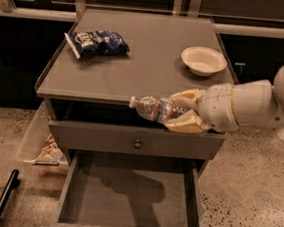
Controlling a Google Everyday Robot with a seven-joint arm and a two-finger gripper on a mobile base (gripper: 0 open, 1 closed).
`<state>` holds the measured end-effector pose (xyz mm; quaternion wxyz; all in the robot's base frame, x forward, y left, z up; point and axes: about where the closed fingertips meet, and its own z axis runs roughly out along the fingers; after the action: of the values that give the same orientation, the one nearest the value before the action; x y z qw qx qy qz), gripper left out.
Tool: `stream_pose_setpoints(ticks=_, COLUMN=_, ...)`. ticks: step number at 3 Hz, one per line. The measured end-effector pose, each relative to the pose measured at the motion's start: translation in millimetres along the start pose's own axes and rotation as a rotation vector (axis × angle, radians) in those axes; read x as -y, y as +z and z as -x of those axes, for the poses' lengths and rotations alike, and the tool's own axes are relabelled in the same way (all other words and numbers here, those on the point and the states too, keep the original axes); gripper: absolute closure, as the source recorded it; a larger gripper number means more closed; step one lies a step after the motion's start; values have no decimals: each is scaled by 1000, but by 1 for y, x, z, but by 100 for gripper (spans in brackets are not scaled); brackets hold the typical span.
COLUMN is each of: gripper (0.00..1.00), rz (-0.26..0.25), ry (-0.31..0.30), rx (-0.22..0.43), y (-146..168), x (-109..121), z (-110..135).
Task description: Place water bottle into middle drawer
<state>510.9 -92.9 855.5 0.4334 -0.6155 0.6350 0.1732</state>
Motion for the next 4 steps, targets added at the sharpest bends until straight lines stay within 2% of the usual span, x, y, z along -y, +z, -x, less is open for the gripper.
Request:
stream_pose_setpoints(ticks=1, gripper=100, rz=21, ry=57, rx=-21, y=-3, x=-39, z=-36)
stream_pose_setpoints(ticks=2, gripper=100, rz=21, ry=57, rx=-21, y=-3, x=-39, z=-36)
stream_pose_setpoints(ticks=3, gripper=100, rz=34, ry=115, rx=-15, y=20, x=-50, z=-59)
stream_pose_setpoints(ticks=4, gripper=100, rz=41, ry=203, rx=-20, y=69, x=-76, z=-117)
